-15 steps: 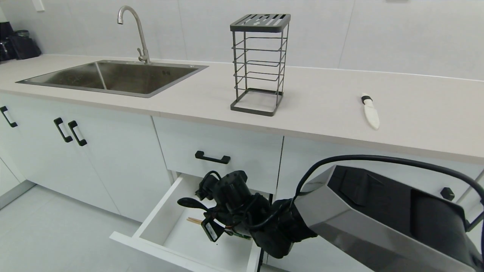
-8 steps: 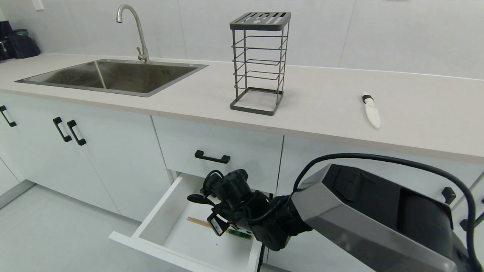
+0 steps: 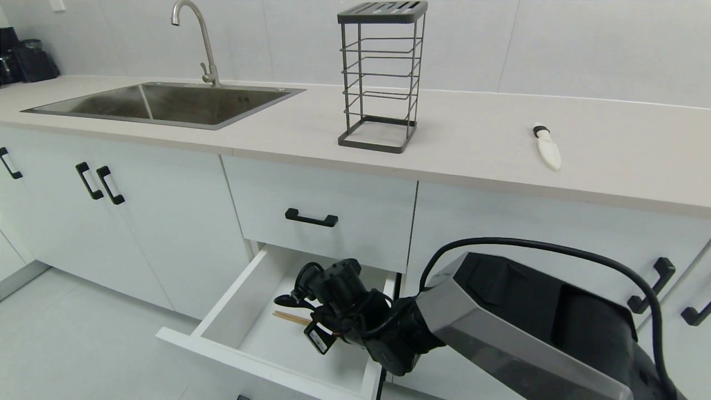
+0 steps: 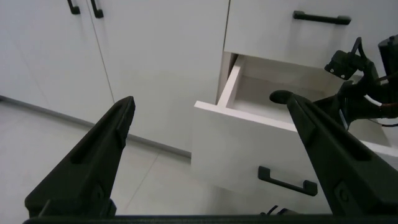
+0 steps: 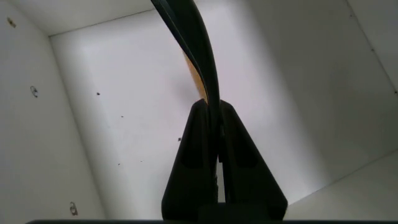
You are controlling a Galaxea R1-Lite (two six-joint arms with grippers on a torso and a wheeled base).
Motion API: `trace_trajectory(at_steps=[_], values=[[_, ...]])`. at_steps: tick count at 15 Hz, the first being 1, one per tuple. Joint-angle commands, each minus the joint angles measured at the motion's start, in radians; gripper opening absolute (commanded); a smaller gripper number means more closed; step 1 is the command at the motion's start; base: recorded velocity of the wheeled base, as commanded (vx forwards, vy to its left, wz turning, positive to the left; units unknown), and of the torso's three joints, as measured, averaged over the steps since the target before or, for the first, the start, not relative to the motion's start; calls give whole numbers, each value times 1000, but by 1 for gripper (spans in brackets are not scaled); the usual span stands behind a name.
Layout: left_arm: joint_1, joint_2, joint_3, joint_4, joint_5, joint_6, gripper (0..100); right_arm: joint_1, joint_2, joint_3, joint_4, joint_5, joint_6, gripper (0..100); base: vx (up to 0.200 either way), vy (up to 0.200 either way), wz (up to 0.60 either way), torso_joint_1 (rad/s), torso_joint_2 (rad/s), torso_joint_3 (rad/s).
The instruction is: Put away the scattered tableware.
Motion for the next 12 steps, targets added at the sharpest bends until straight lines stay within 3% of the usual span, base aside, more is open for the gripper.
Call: trace_trajectory(at_steps=[1, 5, 12], values=[[0, 1, 0, -1, 0, 0, 100, -1, 12, -5, -1, 0, -7, 0, 0, 0, 0, -46, 281, 41], [0, 1, 0, -1, 0, 0, 100, -5, 22, -36, -1, 2, -82, 0, 0, 0, 0, -10, 94, 27], [0, 1, 0, -1, 0, 0, 100, -4, 61, -106, 1, -1, -90, 0, 0, 0, 0, 0, 0, 0]])
